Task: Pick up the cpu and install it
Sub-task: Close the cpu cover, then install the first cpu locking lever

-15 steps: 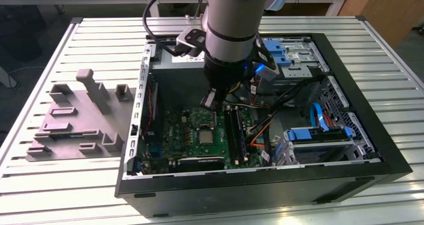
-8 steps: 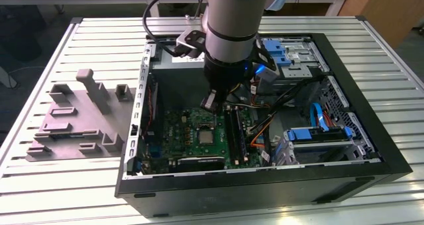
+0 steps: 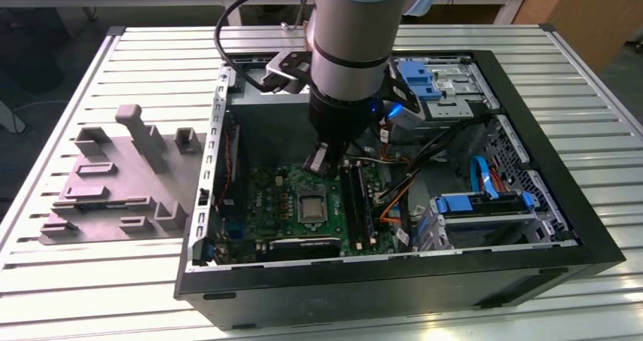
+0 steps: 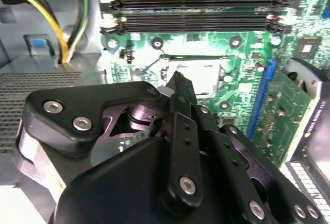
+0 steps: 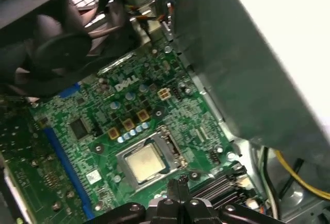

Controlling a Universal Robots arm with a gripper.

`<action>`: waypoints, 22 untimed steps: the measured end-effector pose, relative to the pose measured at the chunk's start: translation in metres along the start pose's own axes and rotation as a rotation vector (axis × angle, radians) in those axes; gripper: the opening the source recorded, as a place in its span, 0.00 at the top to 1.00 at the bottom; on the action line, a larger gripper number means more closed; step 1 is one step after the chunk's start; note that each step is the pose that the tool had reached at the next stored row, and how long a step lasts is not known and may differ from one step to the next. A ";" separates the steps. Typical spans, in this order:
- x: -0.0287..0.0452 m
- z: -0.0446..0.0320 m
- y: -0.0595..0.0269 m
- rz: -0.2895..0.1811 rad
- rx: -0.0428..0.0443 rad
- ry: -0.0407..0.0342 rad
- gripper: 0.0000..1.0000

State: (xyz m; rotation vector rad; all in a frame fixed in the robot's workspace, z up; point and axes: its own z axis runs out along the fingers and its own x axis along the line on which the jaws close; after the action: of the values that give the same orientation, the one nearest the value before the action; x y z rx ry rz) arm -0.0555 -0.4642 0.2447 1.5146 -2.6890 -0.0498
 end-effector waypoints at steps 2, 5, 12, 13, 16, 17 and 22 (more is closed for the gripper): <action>0.0035 0.0002 0.0004 -0.003 0.0004 0.0002 0.89; 0.0039 0.0003 0.0006 -0.004 0.0004 0.0001 0.89; 0.0039 0.0003 0.0006 -0.005 0.0006 0.0001 0.89; 0.0039 0.0003 0.0006 -0.005 0.0006 0.0001 0.89; 0.0039 0.0003 0.0006 -0.005 0.0006 0.0001 0.89; 0.0039 0.0003 0.0006 -0.005 0.0006 0.0001 0.89; 0.0040 0.0003 0.0006 -0.009 -0.0266 -0.0499 0.89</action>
State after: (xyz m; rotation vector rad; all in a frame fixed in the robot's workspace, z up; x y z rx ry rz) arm -0.0581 -0.4673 0.2446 1.5384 -2.7082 -0.1249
